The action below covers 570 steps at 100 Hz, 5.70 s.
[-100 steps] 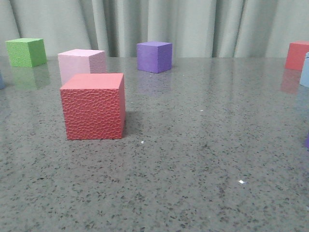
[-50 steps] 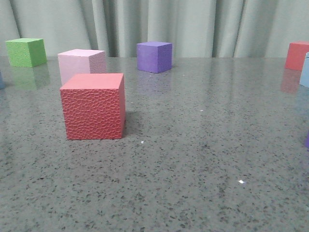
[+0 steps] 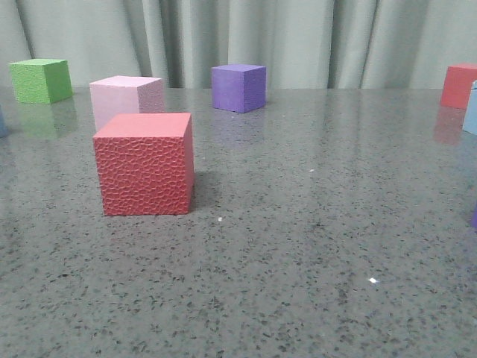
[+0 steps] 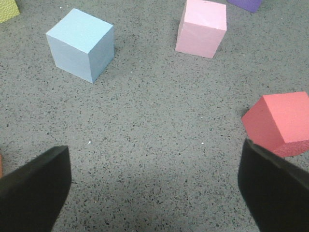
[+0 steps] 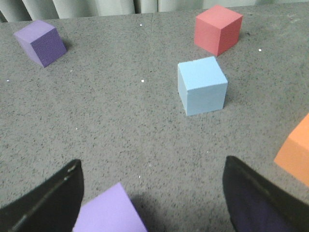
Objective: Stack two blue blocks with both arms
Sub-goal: 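Open the right gripper and move it over a light-blue cube, then close the right gripper on the light-blue cube and lift it, then carry the light-blue cube with the right gripper and lower it onto the table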
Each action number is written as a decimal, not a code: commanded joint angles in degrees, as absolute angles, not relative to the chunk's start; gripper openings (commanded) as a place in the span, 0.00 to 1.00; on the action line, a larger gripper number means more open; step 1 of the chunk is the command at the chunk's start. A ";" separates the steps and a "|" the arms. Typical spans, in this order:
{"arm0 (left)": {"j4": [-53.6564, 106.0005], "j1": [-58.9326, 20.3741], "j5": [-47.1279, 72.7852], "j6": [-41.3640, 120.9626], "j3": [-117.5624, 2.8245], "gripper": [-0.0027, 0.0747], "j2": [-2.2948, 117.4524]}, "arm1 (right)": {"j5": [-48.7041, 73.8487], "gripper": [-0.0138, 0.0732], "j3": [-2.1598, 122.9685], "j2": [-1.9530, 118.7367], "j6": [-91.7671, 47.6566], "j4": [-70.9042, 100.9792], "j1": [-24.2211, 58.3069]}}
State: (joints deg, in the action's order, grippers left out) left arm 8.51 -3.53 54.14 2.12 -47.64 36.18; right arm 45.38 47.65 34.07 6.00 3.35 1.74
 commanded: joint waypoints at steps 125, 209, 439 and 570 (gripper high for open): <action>8.19 -3.39 52.48 1.65 -49.66 0.89 36.58 | 52.54 0.84 84.57 87.17 -19.44 18.61 -13.85; 8.19 -3.39 52.48 1.65 -49.66 0.89 36.58 | 47.67 0.84 84.57 96.90 -19.44 14.78 -11.04; 8.19 -3.39 52.25 1.65 -49.66 0.89 36.58 | 53.04 0.58 93.46 95.66 10.98 9.91 19.47; 8.19 -3.39 52.47 1.65 -49.66 0.89 36.58 | 54.71 0.64 101.24 109.06 18.83 7.75 24.00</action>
